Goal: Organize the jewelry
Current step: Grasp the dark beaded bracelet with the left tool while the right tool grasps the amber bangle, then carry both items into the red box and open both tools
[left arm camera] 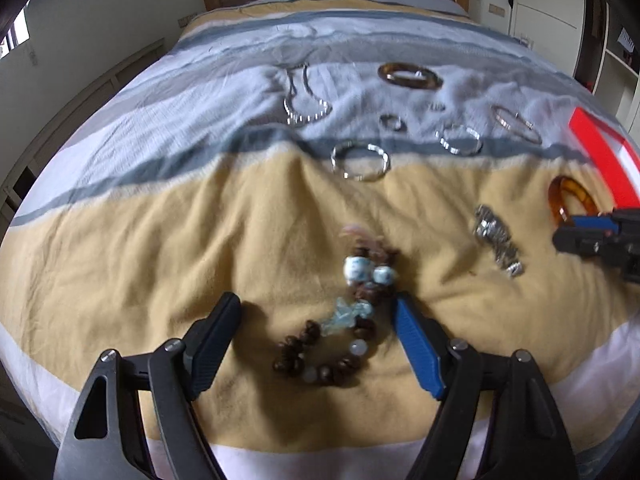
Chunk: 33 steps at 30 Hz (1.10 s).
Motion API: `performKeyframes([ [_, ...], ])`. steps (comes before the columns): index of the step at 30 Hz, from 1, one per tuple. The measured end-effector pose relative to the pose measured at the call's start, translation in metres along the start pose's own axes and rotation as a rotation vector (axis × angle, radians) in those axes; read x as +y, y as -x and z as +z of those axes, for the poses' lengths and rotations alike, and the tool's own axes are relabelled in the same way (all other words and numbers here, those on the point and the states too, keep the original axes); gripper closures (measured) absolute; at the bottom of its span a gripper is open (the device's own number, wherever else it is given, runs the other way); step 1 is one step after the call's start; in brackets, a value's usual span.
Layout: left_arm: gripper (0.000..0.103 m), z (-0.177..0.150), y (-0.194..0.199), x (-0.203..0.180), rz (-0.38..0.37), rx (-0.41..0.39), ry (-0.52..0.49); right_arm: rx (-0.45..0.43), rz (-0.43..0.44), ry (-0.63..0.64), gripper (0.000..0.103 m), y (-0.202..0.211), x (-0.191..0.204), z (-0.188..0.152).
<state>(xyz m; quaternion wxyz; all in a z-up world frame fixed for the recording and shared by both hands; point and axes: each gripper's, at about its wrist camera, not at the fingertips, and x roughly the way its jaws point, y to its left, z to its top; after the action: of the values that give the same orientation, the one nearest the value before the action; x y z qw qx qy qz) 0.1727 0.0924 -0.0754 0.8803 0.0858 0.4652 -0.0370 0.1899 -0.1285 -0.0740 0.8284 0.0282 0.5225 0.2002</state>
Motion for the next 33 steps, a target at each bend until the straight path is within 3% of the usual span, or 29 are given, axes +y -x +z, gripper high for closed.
performKeyframes([
  [4, 0.038, 0.000, -0.003, -0.002, -0.003, 0.000, -0.008, -0.007, 0.006, 0.004, 0.082, -0.006, -0.001, 0.001],
  [6, 0.054, 0.001, -0.002, -0.006, -0.007, -0.003, -0.027, -0.009, 0.008, 0.002, 0.091, -0.007, -0.002, 0.002],
  [10, 0.075, 0.002, 0.005, -0.009, -0.013, 0.004, -0.035, -0.023, 0.014, -0.003, 0.092, -0.003, 0.000, 0.001],
  [12, 0.090, 0.002, 0.009, -0.007, -0.022, 0.011, -0.023, -0.027, 0.026, -0.013, 0.092, 0.003, 0.000, -0.002],
  [26, 0.095, -0.010, 0.067, 0.011, -0.076, -0.013, 0.090, -0.095, 0.065, -0.028, 0.094, 0.062, 0.029, -0.032],
  [33, 0.095, 0.005, 0.110, -0.015, -0.133, -0.076, 0.060, -0.163, 0.041, -0.039, 0.094, 0.109, 0.031, -0.054],
])
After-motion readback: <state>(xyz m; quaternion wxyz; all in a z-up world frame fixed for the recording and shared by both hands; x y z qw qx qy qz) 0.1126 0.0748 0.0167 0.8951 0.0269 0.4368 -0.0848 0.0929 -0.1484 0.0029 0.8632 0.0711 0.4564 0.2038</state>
